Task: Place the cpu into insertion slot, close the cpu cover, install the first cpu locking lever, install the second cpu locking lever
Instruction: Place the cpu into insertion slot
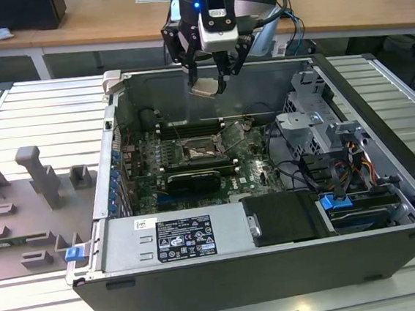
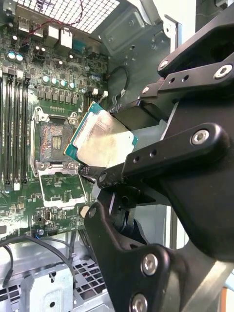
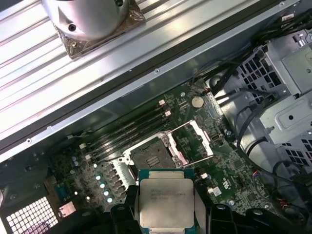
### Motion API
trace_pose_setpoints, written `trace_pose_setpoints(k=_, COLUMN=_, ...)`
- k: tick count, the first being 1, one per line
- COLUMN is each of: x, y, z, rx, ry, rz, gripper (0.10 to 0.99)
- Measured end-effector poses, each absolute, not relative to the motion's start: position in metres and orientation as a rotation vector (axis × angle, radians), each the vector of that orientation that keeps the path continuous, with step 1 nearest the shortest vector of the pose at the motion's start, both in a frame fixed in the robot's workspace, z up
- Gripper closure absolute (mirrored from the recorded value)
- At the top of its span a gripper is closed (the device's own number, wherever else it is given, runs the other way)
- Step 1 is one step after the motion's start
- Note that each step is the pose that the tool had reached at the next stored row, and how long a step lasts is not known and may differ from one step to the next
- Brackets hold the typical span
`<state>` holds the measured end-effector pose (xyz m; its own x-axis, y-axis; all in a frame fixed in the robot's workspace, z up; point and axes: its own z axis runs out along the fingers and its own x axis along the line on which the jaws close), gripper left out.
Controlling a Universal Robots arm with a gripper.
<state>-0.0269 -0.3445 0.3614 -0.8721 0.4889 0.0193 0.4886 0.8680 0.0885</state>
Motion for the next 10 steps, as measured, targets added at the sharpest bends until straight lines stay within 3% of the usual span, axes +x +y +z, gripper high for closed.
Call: trace_pose_setpoints(k=10, x=-0.0269, y=-0.3445, z=0.3612, rx=0.866, ry=3.01, rz=0.142, gripper=0.545)
